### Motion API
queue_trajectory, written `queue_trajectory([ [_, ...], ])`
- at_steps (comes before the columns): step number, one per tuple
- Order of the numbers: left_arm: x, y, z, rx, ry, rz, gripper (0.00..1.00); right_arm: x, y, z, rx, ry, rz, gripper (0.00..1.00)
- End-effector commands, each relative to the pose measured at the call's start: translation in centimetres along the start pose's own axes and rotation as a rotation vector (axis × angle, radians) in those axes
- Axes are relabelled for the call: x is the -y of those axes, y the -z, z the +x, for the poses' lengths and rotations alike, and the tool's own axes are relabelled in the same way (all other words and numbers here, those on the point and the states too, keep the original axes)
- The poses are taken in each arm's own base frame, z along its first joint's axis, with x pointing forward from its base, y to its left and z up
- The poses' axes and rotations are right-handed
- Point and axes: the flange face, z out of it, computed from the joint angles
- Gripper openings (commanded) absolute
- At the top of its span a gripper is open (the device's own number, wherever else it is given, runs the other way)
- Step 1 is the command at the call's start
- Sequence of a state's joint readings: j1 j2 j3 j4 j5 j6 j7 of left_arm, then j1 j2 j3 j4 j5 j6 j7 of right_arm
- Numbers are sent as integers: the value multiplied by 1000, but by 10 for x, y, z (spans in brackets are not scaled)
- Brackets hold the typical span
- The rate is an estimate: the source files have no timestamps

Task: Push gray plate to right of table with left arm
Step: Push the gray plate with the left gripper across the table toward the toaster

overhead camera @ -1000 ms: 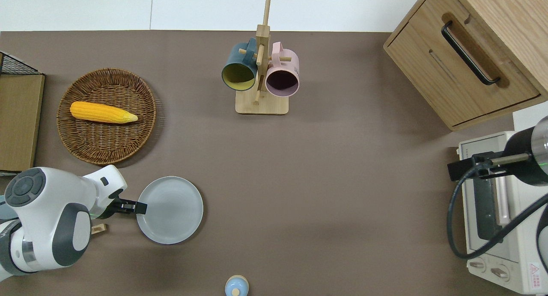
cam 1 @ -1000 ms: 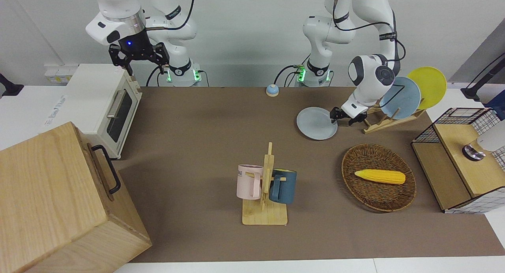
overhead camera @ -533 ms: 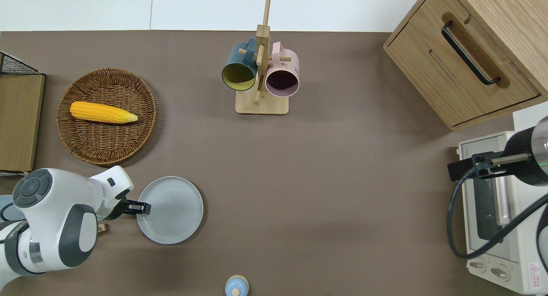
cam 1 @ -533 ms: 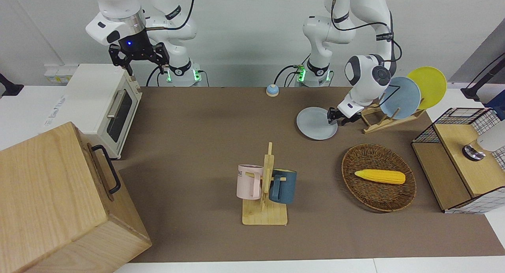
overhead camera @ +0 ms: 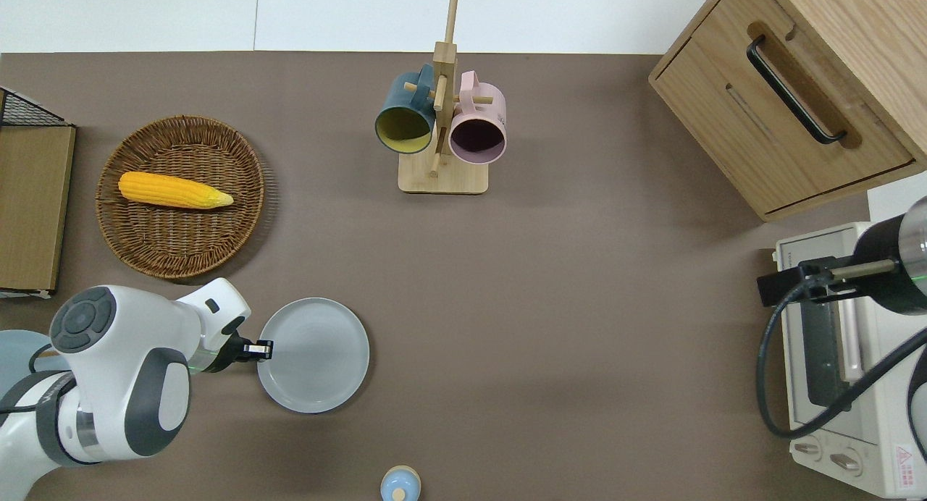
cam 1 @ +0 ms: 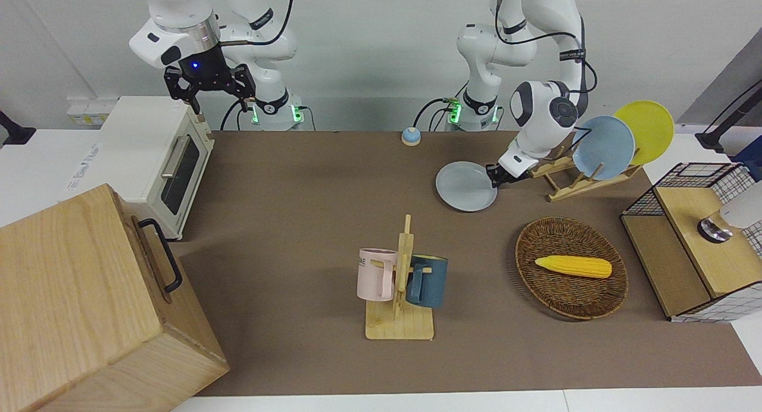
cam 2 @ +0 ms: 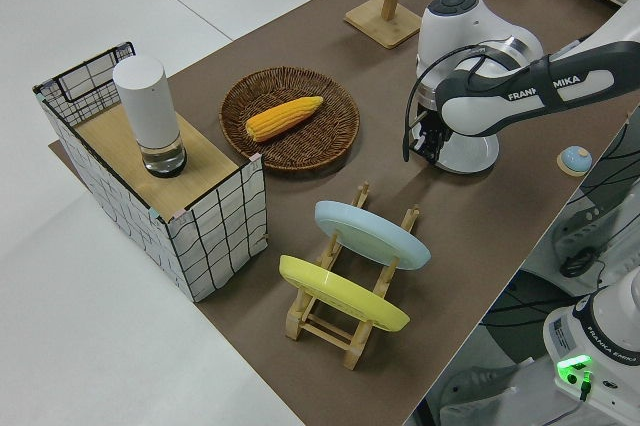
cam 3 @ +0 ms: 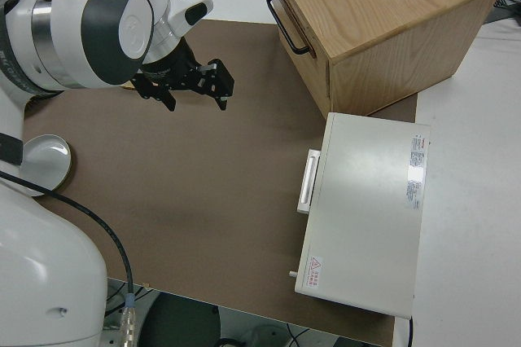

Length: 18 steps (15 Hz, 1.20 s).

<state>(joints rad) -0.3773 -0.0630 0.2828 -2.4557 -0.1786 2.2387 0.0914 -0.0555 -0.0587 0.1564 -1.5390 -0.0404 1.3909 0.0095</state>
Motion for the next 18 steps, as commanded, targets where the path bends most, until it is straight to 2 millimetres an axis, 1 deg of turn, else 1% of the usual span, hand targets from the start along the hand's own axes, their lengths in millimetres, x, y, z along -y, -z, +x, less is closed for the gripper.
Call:
queue_trajectory([
  [1, -47, -10, -7, -4, 53, -40, 0, 0, 3, -4, 0, 7, 1, 996],
  [5, -112, -17, -13, -18, 105, -22, 0, 0, 3, -4, 0, 7, 1, 996],
  [7, -144, -18, -17, -25, 130, -50, 0, 0, 3, -4, 0, 7, 1, 996],
  [10, -183, -20, -21, -50, 170, -67, 0, 0, 3, -4, 0, 7, 1, 996],
  [11, -193, -19, -22, -55, 180, -69, 0, 0, 3, -4, 0, 7, 1, 996],
  [13, -215, -24, -24, -66, 190, -75, 0, 0, 3, -4, 0, 6, -1, 996],
  [15, -230, -34, -23, -88, 212, -86, 0, 0, 3, -4, 0, 6, -1, 996],
  [18, -259, -52, -26, -110, 231, -104, 0, 0, 3, -4, 0, 7, 1, 996],
])
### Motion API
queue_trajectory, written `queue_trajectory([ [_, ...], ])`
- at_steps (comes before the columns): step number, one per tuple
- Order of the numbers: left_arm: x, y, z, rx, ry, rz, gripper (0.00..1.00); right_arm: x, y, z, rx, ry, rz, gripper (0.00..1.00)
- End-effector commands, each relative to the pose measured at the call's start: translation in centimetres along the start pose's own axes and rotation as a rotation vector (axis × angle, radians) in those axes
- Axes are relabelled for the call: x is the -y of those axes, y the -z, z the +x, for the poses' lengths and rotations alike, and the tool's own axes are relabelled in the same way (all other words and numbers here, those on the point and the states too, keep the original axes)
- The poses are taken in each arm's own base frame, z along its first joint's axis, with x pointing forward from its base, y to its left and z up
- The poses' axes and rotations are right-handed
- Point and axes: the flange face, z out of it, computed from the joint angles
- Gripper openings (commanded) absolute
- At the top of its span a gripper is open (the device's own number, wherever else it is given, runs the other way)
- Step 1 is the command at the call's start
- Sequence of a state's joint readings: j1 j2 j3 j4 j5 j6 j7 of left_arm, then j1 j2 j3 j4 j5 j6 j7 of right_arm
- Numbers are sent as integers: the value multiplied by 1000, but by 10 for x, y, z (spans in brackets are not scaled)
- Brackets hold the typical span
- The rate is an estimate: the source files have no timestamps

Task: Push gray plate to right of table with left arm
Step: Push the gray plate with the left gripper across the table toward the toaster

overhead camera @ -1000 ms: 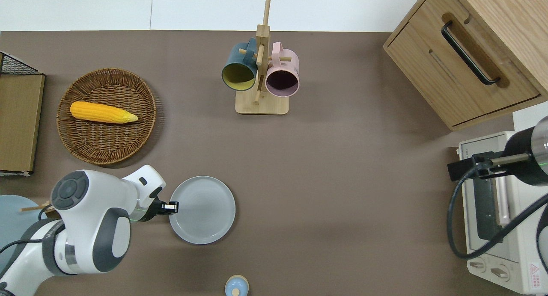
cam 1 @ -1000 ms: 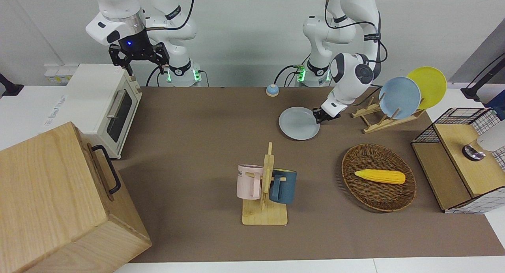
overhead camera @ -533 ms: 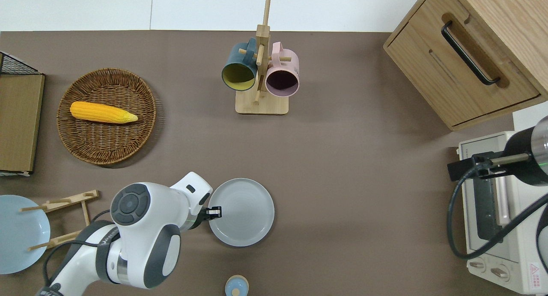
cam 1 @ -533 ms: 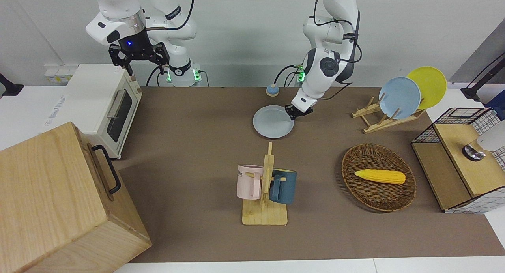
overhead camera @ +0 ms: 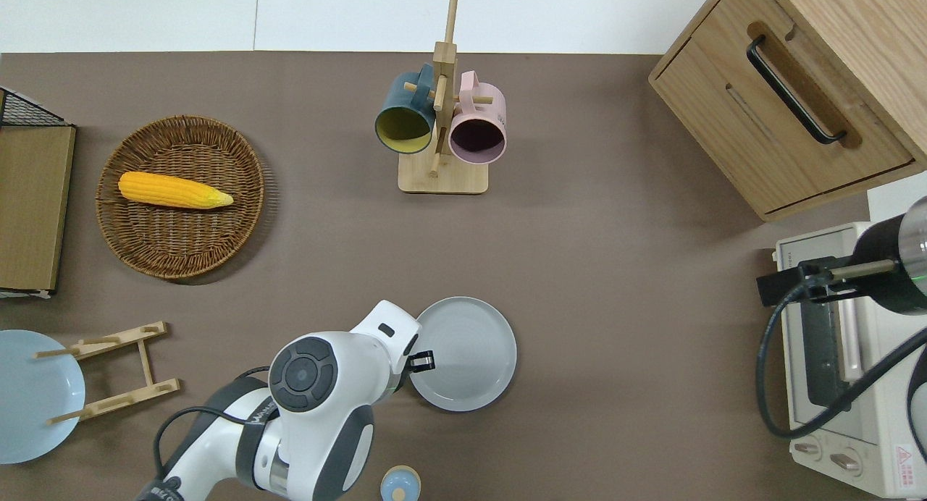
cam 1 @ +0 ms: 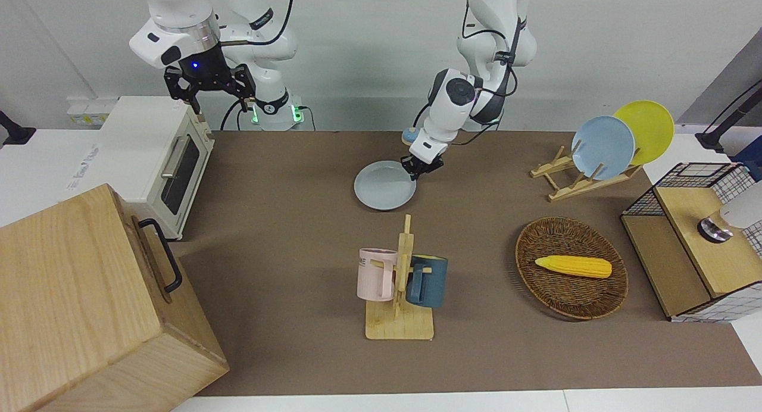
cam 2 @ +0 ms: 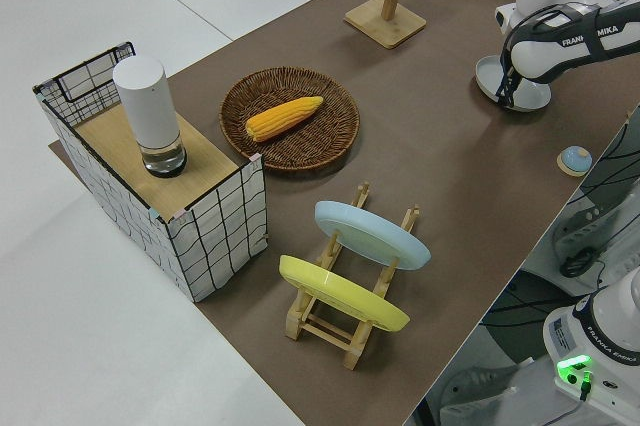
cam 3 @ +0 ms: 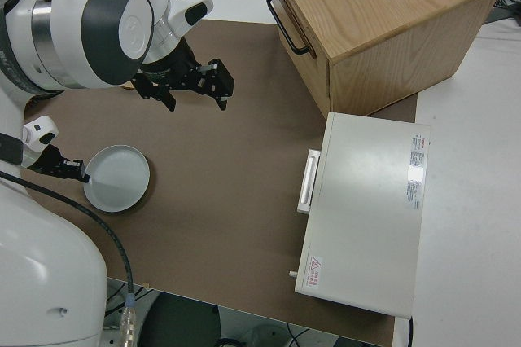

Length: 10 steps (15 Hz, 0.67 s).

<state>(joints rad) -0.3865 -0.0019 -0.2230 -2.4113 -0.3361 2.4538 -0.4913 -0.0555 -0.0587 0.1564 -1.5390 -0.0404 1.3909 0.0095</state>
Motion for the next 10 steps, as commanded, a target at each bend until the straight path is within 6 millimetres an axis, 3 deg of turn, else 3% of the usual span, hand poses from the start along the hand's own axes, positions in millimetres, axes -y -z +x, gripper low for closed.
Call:
queue_trajectory([
  [1, -33, -24, -4, -11, 56, -36, 0, 0, 3, -4, 0, 7, 1, 996],
  [10, -105, -20, -22, 4, 116, -103, 0, 0, 3, -4, 0, 7, 1, 996],
])
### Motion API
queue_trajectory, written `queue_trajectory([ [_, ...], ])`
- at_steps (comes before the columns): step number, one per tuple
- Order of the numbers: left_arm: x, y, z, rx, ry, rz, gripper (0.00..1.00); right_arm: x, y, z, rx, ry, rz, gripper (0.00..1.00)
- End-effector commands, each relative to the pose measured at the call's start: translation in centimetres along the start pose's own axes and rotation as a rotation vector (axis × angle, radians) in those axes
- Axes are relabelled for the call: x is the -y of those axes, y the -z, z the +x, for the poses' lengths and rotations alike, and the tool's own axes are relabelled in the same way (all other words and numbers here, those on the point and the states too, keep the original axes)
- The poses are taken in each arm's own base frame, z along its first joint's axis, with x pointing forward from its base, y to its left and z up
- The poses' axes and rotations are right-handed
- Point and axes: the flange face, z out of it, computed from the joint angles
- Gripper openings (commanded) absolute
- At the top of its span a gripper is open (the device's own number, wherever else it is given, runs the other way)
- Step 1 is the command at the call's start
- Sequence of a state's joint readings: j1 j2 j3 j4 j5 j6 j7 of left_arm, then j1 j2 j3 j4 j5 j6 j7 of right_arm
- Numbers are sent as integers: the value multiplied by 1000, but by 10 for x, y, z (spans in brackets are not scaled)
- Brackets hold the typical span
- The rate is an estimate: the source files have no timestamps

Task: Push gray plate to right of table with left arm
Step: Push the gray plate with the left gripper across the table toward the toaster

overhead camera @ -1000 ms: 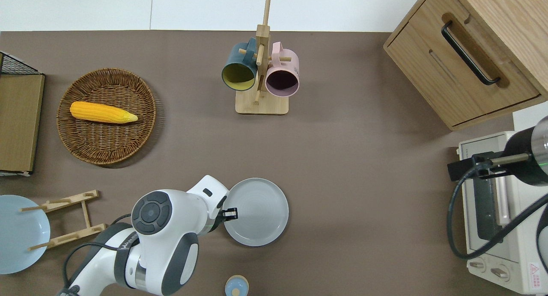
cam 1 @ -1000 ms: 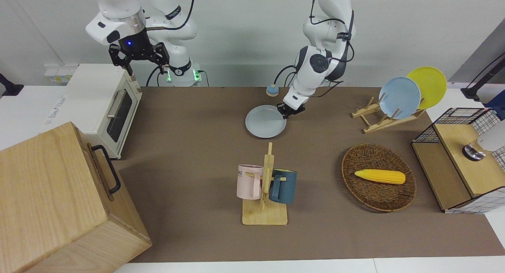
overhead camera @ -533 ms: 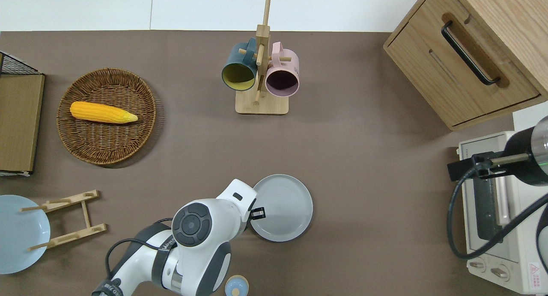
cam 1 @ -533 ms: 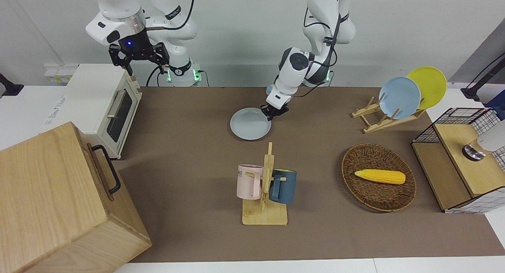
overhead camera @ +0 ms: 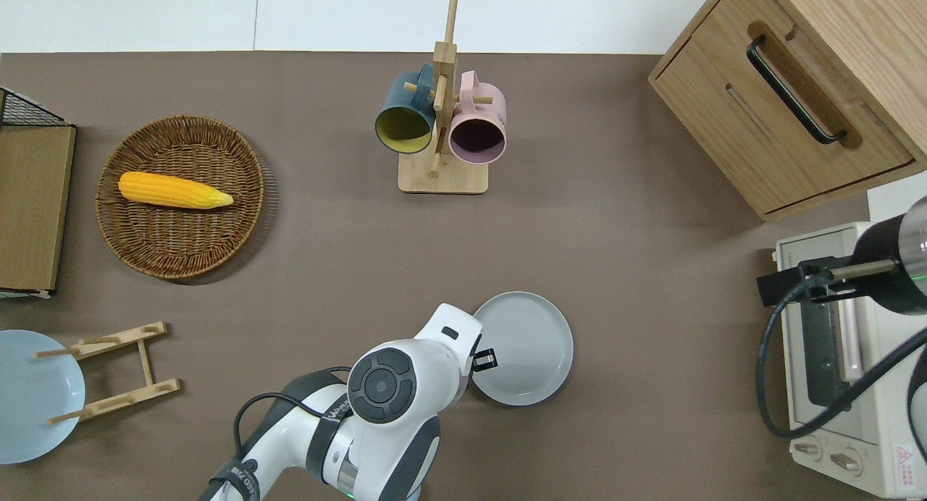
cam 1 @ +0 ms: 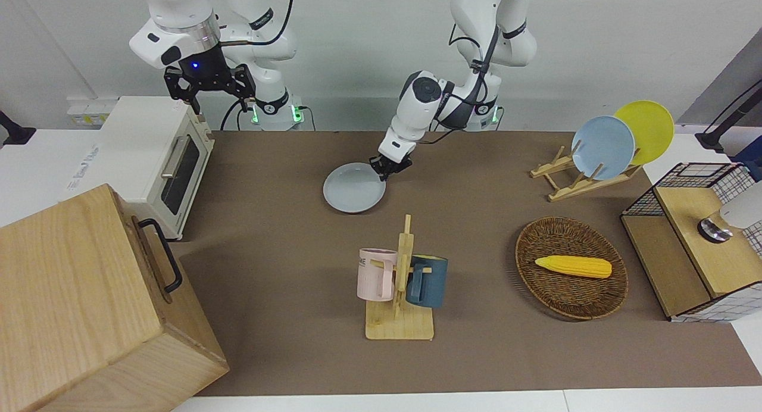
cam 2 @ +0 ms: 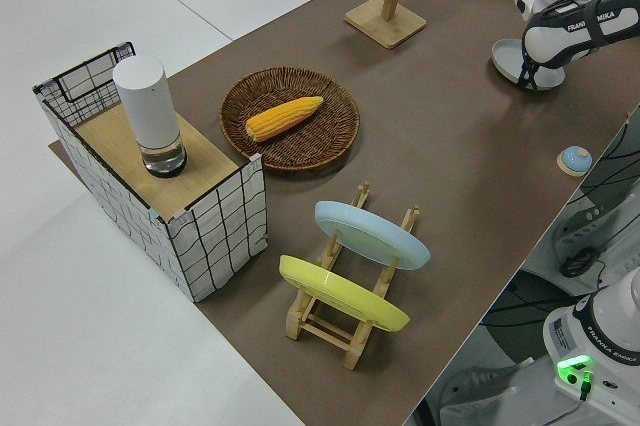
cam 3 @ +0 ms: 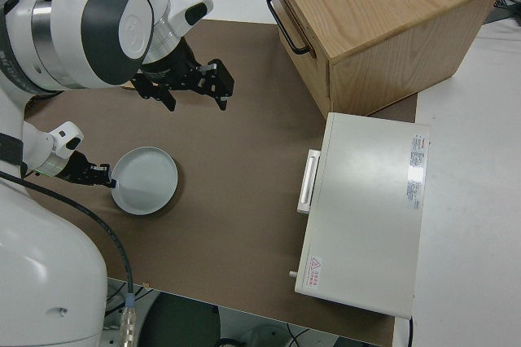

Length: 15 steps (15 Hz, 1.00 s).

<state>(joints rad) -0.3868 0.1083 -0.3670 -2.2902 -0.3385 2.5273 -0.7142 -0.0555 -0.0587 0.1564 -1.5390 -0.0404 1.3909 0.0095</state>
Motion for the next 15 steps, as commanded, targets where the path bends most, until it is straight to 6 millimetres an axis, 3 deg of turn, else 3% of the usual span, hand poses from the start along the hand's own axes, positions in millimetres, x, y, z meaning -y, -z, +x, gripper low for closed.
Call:
queue_trajectory([
  [1, -32, -9, -6, 10, 37, -46, 0, 0, 3, -4, 0, 6, -1, 996],
  [14, -79, -45, -30, -6, 61, -129, 0, 0, 3, -4, 0, 6, -1, 996],
  [15, -79, -45, -30, -7, 58, -128, 97, 0, 3, -4, 0, 7, 1, 996],
])
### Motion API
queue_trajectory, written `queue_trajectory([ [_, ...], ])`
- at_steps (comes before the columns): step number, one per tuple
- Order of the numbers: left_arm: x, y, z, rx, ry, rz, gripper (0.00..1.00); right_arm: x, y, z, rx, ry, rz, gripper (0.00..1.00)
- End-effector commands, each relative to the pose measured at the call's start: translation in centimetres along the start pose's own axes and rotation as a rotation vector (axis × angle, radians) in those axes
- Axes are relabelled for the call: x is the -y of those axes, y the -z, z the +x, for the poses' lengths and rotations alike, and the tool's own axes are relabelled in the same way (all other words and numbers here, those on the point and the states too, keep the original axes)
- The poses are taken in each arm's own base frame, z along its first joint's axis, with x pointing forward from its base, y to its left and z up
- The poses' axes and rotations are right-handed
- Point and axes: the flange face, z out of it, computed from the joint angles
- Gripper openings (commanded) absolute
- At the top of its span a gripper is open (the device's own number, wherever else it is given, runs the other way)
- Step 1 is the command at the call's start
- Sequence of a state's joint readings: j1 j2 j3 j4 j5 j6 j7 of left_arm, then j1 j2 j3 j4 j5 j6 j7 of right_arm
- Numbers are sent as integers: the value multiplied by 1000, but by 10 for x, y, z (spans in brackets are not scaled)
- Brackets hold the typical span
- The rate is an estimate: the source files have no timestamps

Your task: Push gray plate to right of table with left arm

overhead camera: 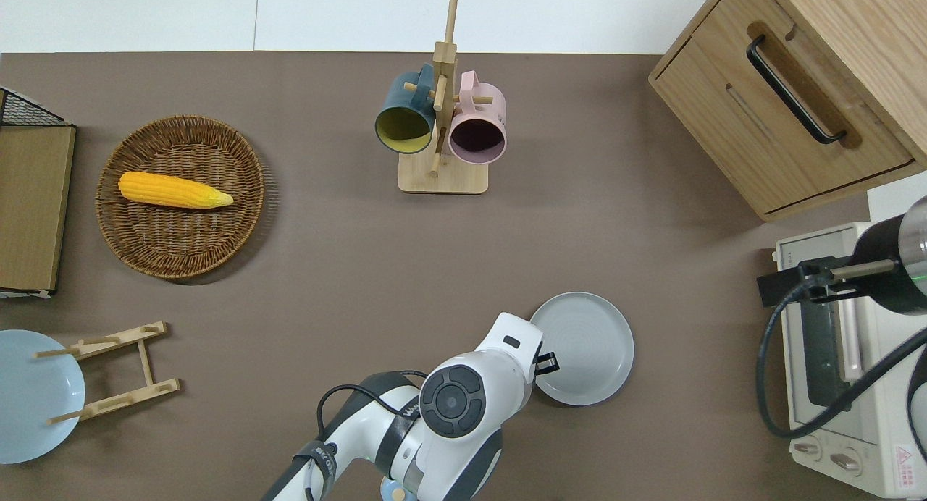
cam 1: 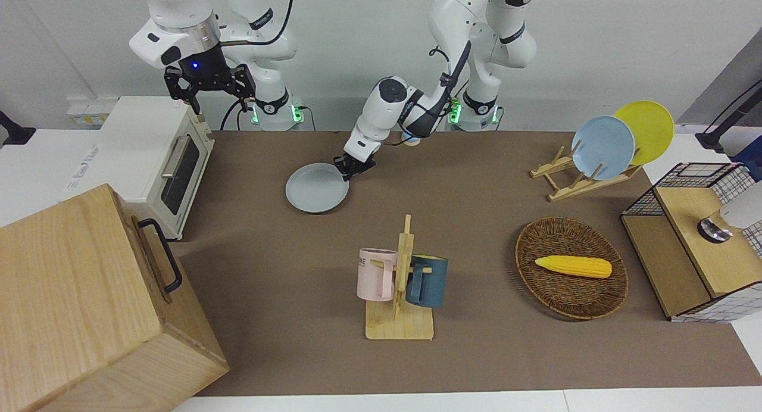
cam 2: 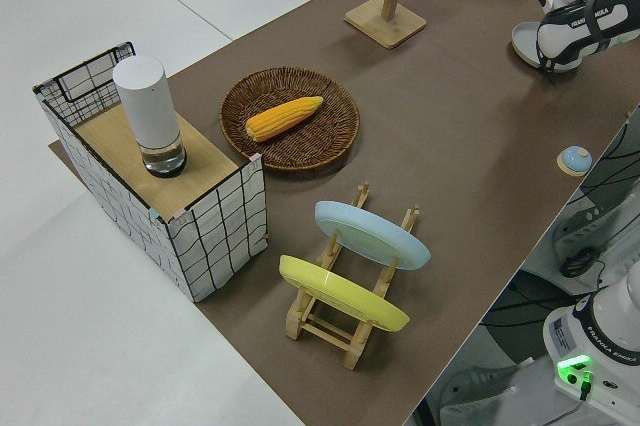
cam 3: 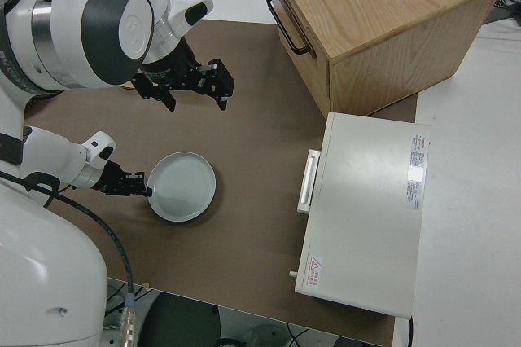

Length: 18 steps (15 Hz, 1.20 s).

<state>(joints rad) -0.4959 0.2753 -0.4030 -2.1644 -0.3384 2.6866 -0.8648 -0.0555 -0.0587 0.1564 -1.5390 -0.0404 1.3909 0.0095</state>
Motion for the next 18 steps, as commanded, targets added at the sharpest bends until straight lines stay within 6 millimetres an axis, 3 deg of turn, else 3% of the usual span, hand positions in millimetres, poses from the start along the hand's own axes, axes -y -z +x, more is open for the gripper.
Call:
queue_trajectory([
  [1, -8, -5, 3, -6, 13, -18, 274, 0, 3, -4, 0, 6, -1, 996],
  [2, -7, -5, 4, -7, 15, -18, 443, 0, 3, -4, 0, 7, 1, 996],
  [4, -7, -4, 6, -11, 7, -18, 993, 0, 3, -4, 0, 7, 1, 996],
  [7, -4, 0, 12, -16, 3, -13, 995, 0, 3, -4, 0, 7, 1, 996],
  [11, 6, 26, 29, -36, -85, 69, 995, 0, 3, -4, 0, 6, -1, 996],
  [14, 35, 60, 66, -12, -140, 134, 995, 0, 3, -4, 0, 7, 1, 996],
  [17, 82, 116, 119, 0, -157, 179, 995, 0, 3, -4, 0, 7, 1, 996],
  [18, 91, 128, 127, 3, -161, 185, 995, 0, 3, -4, 0, 6, -1, 996],
])
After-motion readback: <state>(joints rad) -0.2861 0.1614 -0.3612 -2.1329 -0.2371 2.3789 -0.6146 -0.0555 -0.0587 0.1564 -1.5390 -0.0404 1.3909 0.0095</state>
